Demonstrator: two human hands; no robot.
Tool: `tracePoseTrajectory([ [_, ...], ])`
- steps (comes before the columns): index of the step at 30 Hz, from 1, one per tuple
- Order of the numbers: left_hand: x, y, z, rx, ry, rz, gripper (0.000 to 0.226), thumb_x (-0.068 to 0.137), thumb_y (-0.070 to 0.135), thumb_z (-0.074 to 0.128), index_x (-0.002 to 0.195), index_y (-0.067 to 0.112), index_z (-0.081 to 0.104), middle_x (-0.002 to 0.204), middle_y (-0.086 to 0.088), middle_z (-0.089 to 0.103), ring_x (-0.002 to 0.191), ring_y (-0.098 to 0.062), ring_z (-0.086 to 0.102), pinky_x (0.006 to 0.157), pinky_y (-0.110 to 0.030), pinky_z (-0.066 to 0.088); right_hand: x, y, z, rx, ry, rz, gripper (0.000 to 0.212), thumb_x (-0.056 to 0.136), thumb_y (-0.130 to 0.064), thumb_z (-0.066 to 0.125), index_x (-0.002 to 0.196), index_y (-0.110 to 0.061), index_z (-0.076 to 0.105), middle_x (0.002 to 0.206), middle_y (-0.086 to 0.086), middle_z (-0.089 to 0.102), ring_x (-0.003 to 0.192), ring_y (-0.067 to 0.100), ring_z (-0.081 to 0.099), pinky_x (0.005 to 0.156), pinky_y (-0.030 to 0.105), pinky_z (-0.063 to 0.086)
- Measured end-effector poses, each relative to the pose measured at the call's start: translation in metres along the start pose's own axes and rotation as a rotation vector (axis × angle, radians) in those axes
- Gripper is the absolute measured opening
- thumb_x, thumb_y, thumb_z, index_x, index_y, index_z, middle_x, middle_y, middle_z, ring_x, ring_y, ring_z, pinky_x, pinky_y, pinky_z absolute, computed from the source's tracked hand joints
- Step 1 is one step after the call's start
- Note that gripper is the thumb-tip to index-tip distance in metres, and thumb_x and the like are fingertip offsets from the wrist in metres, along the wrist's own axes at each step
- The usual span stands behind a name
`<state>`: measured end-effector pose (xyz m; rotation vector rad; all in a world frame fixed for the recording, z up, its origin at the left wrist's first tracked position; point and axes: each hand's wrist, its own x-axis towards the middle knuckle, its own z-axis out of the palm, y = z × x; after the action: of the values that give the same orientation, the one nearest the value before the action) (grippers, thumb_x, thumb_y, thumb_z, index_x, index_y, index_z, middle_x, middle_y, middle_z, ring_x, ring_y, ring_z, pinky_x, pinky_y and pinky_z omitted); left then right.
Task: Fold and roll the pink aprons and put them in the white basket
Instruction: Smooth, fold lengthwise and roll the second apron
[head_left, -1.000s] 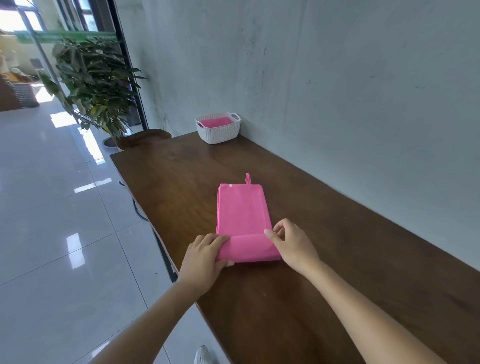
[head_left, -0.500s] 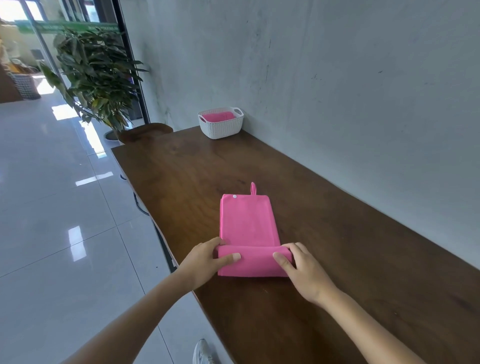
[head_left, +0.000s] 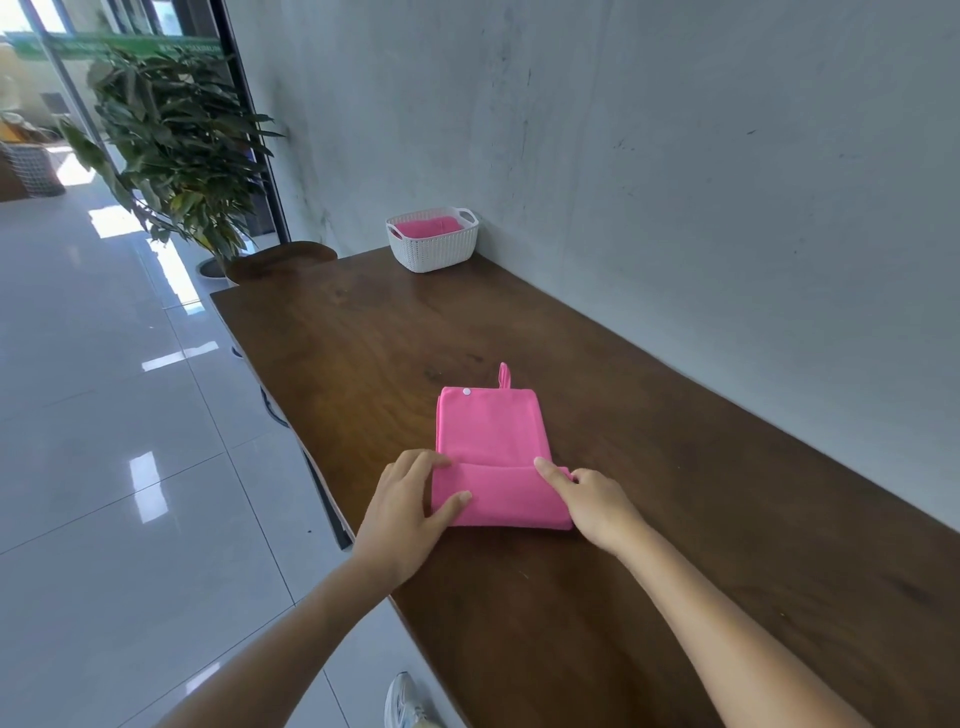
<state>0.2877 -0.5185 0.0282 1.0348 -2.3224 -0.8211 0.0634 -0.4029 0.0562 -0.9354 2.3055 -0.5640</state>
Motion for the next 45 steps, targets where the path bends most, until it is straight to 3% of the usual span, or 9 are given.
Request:
tracePoseTrajectory([
  [6,0.003,-0.003,0.001,0.131,-0.057,0.088,0.059,0.092,0.059,0.062,0.143,0.038,0.044,0.147,0.018,0.042,0.133,-0.007,0.04,0.11,-0.03,0.044,0.01,-0.017,-0.004,-0.068,0.085,0.032,0.068,0.091,-0.079,0.033,0.11,-0.016,0.05,0.112,0.002,0.063,0.09,0.019,0.06,0.057,0.028,0.038],
  [11,0.017,-0.002,-0.005,0.085,-0.114,0.09,0.047,0.098,0.046,0.061,0.141,0.03,0.05,0.139,0.011,0.046,0.127,-0.01,0.045,0.106,-0.026,0.045,0.002,-0.015,0.003,-0.165,0.378,-0.245,0.039,0.097,-0.063,0.043,0.104,-0.025,0.048,0.107,-0.006,0.058,0.091,0.008,0.054,0.055,0.015,0.034],
  [14,0.027,0.0,-0.008,0.087,-0.14,0.073,0.044,0.098,0.044,0.061,0.138,0.029,0.052,0.133,0.01,0.05,0.121,-0.009,0.049,0.1,-0.023,0.049,-0.003,-0.009,0.007,-0.196,0.314,-0.342,0.039,0.097,-0.063,0.043,0.115,-0.029,0.047,0.12,-0.008,0.052,0.104,0.007,0.049,0.063,0.013,0.035],
  [20,0.039,0.004,-0.013,0.044,-0.228,-0.01,0.037,0.097,0.05,0.059,0.127,0.029,0.057,0.115,0.011,0.056,0.102,-0.009,0.056,0.084,-0.024,0.054,-0.014,0.005,0.007,-0.182,0.194,-0.332,0.063,0.094,-0.071,0.038,0.145,-0.034,0.035,0.146,-0.008,0.044,0.128,0.01,0.047,0.092,0.028,0.05],
  [31,0.044,0.0,-0.012,-0.214,-0.463,-0.251,0.042,0.095,0.059,0.056,0.11,0.023,0.07,0.107,0.005,0.072,0.097,-0.013,0.07,0.088,-0.041,0.06,-0.023,0.018,0.007,0.13,0.084,-0.246,0.051,0.085,-0.075,0.05,0.117,-0.036,0.054,0.12,-0.013,0.053,0.102,0.004,0.056,0.073,0.018,0.053],
  [36,0.045,0.01,-0.005,-0.212,-0.332,-0.414,0.047,0.091,0.06,0.062,0.113,0.019,0.067,0.103,0.003,0.071,0.09,-0.014,0.07,0.074,-0.027,0.059,-0.01,0.007,0.003,0.17,0.05,-0.135,0.053,0.087,-0.071,0.057,0.117,-0.028,0.059,0.119,-0.008,0.052,0.101,0.006,0.054,0.068,0.019,0.045],
  [40,0.035,0.012,0.002,0.01,-0.013,-0.163,0.035,0.094,0.057,0.059,0.109,0.026,0.065,0.106,0.009,0.061,0.098,-0.011,0.058,0.087,-0.034,0.055,0.004,-0.003,-0.005,0.193,-0.032,-0.031,0.063,0.085,-0.07,0.061,0.124,-0.021,0.06,0.123,-0.005,0.059,0.106,0.013,0.058,0.069,0.026,0.048],
  [42,0.028,0.014,0.0,0.011,-0.017,-0.028,0.031,0.096,0.056,0.055,0.112,0.031,0.063,0.114,0.014,0.058,0.106,-0.008,0.053,0.094,-0.034,0.052,0.009,-0.007,-0.01,0.227,-0.067,0.01,0.062,0.085,-0.068,0.063,0.123,-0.019,0.062,0.119,-0.003,0.063,0.103,0.016,0.061,0.071,0.029,0.048],
  [45,0.019,0.012,-0.002,0.099,-0.073,0.095,0.052,0.092,0.07,0.047,0.13,0.035,0.057,0.134,0.015,0.053,0.122,-0.007,0.046,0.105,-0.034,0.046,0.016,-0.014,-0.015,0.242,-0.103,0.052,0.054,0.089,-0.061,0.062,0.118,-0.016,0.063,0.108,-0.003,0.063,0.092,0.013,0.058,0.068,0.029,0.046],
])
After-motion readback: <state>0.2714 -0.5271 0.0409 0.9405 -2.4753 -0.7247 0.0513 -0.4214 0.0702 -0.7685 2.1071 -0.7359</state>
